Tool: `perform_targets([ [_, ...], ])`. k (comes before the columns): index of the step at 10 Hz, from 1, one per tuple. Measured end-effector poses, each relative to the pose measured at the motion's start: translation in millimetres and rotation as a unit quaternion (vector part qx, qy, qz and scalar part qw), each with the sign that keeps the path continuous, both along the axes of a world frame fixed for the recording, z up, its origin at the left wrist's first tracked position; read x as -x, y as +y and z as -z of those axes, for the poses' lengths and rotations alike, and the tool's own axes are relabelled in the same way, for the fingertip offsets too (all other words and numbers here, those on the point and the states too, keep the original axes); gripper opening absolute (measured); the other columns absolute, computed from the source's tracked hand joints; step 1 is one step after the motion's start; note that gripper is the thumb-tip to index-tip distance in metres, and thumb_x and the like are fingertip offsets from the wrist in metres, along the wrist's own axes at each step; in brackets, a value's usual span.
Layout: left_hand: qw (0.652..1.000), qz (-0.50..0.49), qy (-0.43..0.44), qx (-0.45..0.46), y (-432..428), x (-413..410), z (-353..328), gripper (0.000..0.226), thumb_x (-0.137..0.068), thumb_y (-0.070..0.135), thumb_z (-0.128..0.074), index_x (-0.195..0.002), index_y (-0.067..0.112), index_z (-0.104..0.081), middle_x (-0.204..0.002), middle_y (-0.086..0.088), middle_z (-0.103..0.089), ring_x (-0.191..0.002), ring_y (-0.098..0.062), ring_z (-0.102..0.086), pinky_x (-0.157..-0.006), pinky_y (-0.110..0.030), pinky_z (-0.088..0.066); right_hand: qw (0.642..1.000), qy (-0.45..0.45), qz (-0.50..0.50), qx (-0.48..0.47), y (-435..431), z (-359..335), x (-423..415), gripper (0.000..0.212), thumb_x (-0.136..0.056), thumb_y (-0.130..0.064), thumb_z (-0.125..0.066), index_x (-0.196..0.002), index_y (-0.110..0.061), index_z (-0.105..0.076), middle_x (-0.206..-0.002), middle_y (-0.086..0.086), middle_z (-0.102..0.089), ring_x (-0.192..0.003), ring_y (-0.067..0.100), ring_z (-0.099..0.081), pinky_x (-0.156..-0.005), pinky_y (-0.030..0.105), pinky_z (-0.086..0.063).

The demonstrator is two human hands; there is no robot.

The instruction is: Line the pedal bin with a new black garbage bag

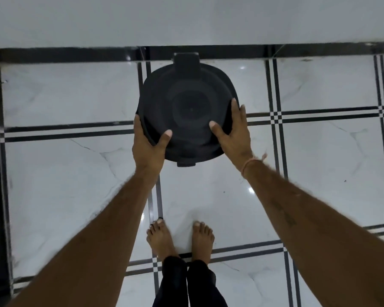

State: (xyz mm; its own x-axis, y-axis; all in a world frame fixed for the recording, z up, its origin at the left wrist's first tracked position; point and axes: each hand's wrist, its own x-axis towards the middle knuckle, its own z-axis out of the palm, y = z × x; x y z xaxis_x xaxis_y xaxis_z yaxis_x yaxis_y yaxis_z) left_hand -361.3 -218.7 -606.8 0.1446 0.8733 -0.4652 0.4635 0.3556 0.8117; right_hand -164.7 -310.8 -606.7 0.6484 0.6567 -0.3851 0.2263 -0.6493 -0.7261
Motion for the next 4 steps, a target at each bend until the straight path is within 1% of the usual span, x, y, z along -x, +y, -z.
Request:
perform_targets([
  [1, 1.000, 0.015, 0.001, 0.014, 4.9, 4.2, -1.7, 0.094, -0.092, 0.042, -0.076, -0.166, 0.026, -0.019, -0.166, 0.005, -0.039, -0.151, -0.021, -0.040, -0.123, -0.038, -0.037, 1.000, 0.015, -0.008, 0.007, -0.1, 0.1, 6.9, 0.090, -0.099, -0.048, -0.066, -0.168, -0.029, -0.011, -0.178, 0.005, 0.002, -0.163, 0.024, -0.008, -0.118, 0.024, -0.017],
  [2, 0.999, 0.030, 0.028, 0.023, 6.2, 4.9, -7.6, 0.094, -0.093, 0.042, -0.075, -0.166, 0.028, -0.018, -0.166, 0.003, -0.039, -0.151, -0.024, -0.040, -0.122, -0.038, -0.036, 0.999, 0.030, -0.023, 0.036, 1.6, -7.0, 1.0, 0.095, -0.097, -0.050, -0.068, -0.168, -0.031, -0.009, -0.177, 0.005, 0.003, -0.164, 0.025, -0.008, -0.126, 0.035, -0.020],
  [3, 0.998, 0.047, 0.049, 0.004, 5.8, 6.1, -30.3, 0.090, -0.094, 0.044, -0.072, -0.165, 0.026, -0.020, -0.163, 0.002, -0.044, -0.148, -0.026, -0.044, -0.121, -0.041, -0.038, 0.997, 0.034, -0.029, 0.055, 2.8, -32.7, -4.9, 0.091, -0.098, -0.051, -0.066, -0.168, -0.029, -0.013, -0.177, 0.006, -0.003, -0.164, 0.024, -0.006, -0.130, 0.041, -0.016],
  [4, 0.995, 0.064, 0.073, -0.023, 1.4, 11.3, -81.7, 0.089, -0.096, 0.049, -0.067, -0.165, 0.021, -0.018, -0.166, -0.002, -0.040, -0.150, -0.028, -0.042, -0.121, -0.042, -0.035, 1.000, 0.013, -0.014, 0.005, -5.9, -80.2, -5.1, 0.077, -0.102, -0.050, -0.059, -0.167, -0.029, -0.023, -0.177, 0.003, -0.014, -0.163, 0.020, -0.009, -0.132, 0.042, -0.016],
])
